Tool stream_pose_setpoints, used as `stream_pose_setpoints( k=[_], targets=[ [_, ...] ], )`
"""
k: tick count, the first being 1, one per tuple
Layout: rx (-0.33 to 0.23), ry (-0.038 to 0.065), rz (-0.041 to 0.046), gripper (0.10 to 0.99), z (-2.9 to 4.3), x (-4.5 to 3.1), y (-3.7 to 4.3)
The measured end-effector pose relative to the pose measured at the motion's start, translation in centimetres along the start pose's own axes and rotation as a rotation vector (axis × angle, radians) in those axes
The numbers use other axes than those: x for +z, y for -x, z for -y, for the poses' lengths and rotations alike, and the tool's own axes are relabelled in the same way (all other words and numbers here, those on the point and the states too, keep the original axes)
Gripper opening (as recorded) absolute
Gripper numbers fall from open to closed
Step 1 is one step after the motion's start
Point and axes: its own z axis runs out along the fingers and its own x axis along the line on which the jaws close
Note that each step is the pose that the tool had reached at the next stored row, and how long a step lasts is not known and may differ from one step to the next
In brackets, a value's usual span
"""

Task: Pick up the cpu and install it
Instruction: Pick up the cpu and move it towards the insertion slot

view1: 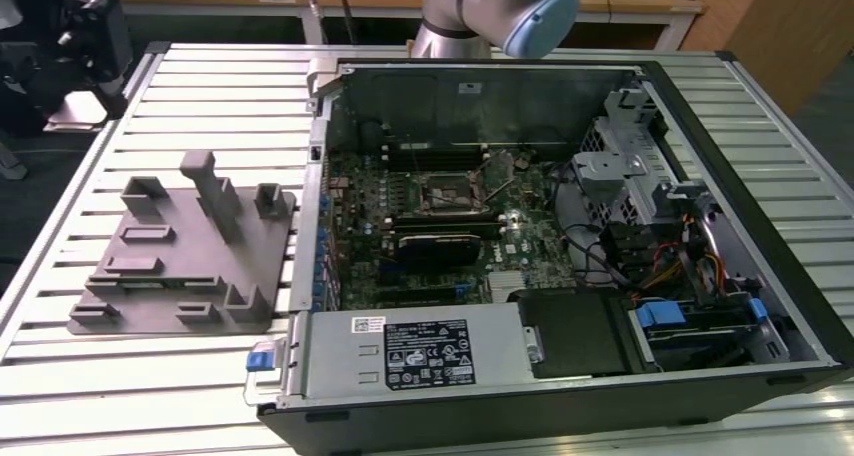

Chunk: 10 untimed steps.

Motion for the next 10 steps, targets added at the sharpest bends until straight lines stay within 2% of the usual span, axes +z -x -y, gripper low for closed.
stream_pose_setpoints(
  k=[10],
  targets=[
    [0.000, 0.000, -0.0055, 0.545, -0.20, 0.09, 4.01]
  ],
)
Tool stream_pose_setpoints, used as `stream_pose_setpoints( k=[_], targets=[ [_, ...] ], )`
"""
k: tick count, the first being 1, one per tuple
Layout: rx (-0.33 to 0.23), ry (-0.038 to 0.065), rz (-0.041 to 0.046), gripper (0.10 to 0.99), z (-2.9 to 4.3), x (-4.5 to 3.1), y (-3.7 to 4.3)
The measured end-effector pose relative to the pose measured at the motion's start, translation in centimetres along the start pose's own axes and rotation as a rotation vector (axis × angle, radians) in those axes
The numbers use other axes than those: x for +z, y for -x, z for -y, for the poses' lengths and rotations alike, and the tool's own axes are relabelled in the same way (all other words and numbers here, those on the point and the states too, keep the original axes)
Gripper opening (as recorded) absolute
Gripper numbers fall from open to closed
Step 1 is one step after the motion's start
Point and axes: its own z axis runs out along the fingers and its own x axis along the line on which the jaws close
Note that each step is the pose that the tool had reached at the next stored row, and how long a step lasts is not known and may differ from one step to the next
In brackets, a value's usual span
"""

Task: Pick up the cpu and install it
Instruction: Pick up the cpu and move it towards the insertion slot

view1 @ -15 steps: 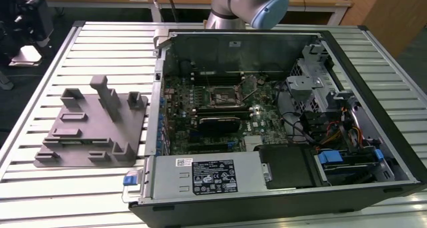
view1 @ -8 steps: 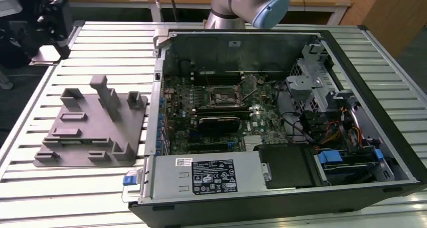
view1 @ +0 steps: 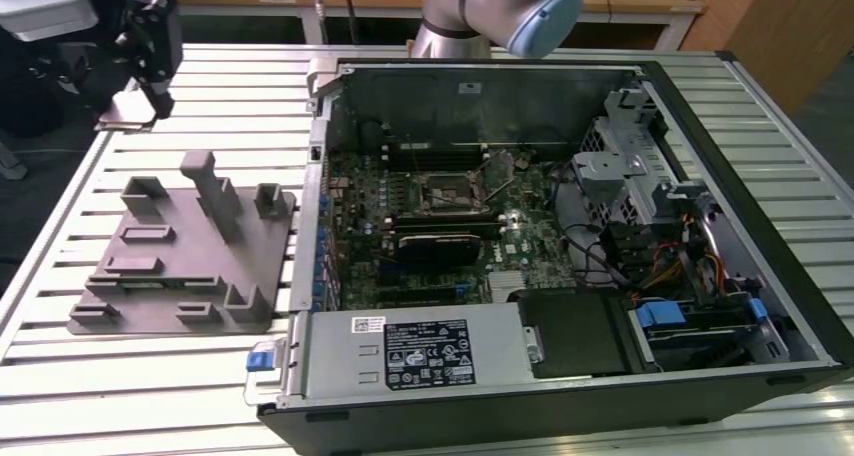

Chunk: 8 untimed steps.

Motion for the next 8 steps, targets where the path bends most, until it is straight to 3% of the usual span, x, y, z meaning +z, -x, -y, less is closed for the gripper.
stream_pose_setpoints(
  k=[8],
  targets=[
    [0.000, 0.000, -0.0036, 0.545, -0.15, 0.06, 3.05]
  ],
)
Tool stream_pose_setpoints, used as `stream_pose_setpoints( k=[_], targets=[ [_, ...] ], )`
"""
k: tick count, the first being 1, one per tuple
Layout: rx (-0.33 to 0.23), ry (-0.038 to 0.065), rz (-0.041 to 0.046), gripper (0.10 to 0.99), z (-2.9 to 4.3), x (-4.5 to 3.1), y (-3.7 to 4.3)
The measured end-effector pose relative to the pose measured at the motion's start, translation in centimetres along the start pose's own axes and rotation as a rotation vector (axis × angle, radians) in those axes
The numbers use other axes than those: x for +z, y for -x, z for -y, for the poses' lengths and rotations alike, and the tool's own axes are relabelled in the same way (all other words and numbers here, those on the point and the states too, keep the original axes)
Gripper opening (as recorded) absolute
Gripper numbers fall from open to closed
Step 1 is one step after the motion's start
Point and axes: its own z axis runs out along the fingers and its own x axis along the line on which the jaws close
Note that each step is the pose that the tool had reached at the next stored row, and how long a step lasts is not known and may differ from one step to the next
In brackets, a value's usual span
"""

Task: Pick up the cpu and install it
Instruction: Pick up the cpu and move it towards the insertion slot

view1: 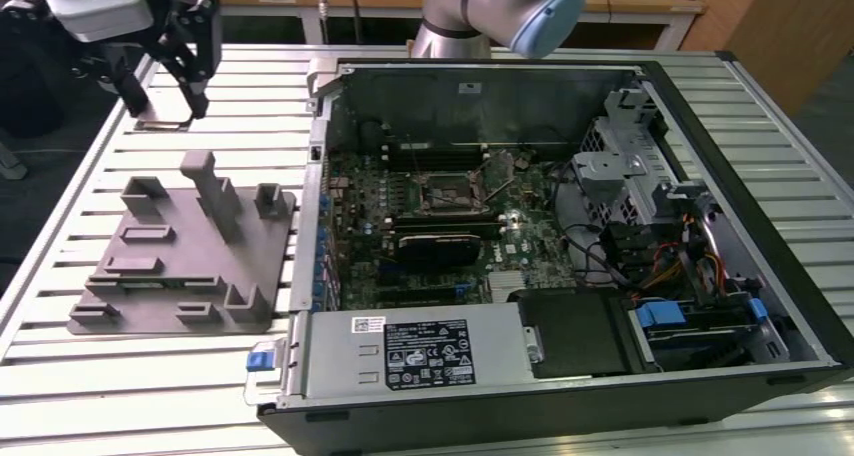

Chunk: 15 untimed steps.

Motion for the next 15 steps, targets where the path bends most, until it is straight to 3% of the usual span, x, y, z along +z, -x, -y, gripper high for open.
stream_pose_setpoints(
  k=[15],
  targets=[
    [0.000, 0.000, -0.0065, 0.545, -0.27, 0.07, 5.42]
  ],
)
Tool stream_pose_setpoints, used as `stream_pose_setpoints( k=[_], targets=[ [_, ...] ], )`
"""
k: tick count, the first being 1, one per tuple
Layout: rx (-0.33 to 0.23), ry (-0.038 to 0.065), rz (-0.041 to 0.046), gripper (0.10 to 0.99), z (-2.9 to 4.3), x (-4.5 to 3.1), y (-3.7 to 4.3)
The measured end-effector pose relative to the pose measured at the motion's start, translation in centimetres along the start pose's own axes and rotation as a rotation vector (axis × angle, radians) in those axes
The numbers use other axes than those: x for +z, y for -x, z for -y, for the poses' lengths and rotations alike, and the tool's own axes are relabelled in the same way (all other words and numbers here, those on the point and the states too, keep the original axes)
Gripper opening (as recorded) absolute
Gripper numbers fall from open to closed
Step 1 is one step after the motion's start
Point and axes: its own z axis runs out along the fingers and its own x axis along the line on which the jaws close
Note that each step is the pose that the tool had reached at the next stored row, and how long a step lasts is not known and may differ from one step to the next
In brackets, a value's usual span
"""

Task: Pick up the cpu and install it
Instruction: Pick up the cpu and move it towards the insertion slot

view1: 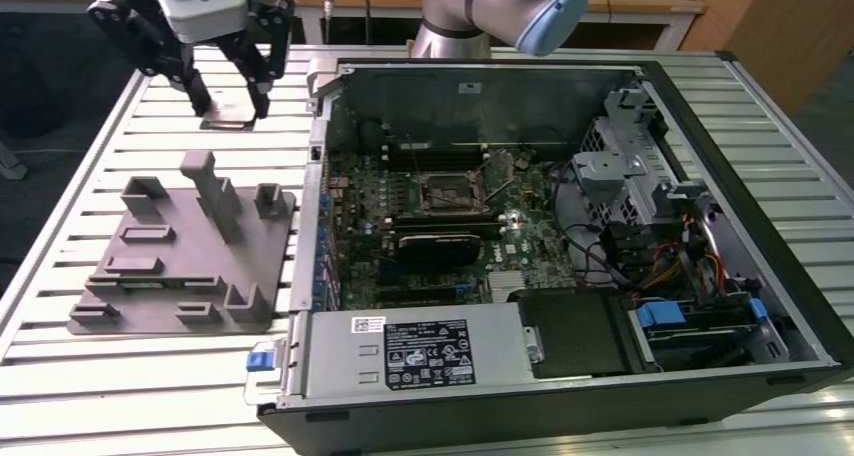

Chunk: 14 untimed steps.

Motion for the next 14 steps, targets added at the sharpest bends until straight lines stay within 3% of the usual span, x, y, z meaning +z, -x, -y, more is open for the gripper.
stream_pose_setpoints(
  k=[14],
  targets=[
    [0.000, 0.000, -0.0059, 0.545, -0.24, 0.05, 4.91]
  ],
)
